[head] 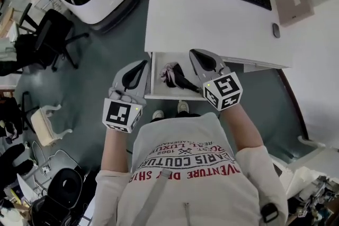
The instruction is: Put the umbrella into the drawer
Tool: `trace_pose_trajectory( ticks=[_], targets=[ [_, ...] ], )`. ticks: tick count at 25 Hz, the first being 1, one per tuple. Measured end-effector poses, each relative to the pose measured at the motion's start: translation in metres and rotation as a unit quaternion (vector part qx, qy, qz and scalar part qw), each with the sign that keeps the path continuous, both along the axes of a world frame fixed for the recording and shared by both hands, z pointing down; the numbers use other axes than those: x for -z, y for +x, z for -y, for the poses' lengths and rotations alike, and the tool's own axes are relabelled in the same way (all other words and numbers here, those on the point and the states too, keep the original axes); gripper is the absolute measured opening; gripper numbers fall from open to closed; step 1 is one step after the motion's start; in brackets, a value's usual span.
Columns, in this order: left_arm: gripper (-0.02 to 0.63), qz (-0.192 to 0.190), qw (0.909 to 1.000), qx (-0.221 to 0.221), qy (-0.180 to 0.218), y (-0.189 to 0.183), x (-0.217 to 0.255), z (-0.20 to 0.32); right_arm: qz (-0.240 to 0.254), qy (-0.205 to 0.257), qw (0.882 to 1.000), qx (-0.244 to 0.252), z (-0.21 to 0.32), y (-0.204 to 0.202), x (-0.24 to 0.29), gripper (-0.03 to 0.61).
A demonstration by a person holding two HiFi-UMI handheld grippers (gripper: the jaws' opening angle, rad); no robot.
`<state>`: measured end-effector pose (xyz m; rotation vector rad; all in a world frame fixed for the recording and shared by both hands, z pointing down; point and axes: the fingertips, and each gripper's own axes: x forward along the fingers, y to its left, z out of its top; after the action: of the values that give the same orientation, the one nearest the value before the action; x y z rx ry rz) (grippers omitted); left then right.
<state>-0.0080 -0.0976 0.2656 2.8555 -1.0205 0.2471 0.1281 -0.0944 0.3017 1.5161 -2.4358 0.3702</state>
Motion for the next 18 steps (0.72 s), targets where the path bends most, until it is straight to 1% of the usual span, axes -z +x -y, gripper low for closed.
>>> trace_pose_trajectory(
  ticks=[5,8,12,14,18],
  targets=[
    [0.006,-0.004,0.9998,-0.018,0.013,0.006,0.024,0.004,0.002,0.069,0.997,-0.024,-0.01,0.011,0.051,0.0],
    [0.006,-0.006,0.999,-0.036,0.026,0.014,0.036,0.002,0.004,0.099,0.994,-0.049,-0.017,0.023,0.071,0.0],
    [0.006,-0.008,0.9983,-0.045,0.035,0.023,0.048,0.003,0.016,0.123,0.989,-0.076,-0.023,0.04,0.091,0.0],
    [0.006,-0.012,0.9983,-0.045,0.037,0.026,0.053,0.005,0.009,0.128,0.988,-0.084,-0.024,0.044,0.095,0.0],
    [0.006,-0.013,0.9982,-0.045,0.037,0.028,0.057,0.006,0.001,0.132,0.984,-0.118,-0.025,0.054,0.099,0.0]
  ],
)
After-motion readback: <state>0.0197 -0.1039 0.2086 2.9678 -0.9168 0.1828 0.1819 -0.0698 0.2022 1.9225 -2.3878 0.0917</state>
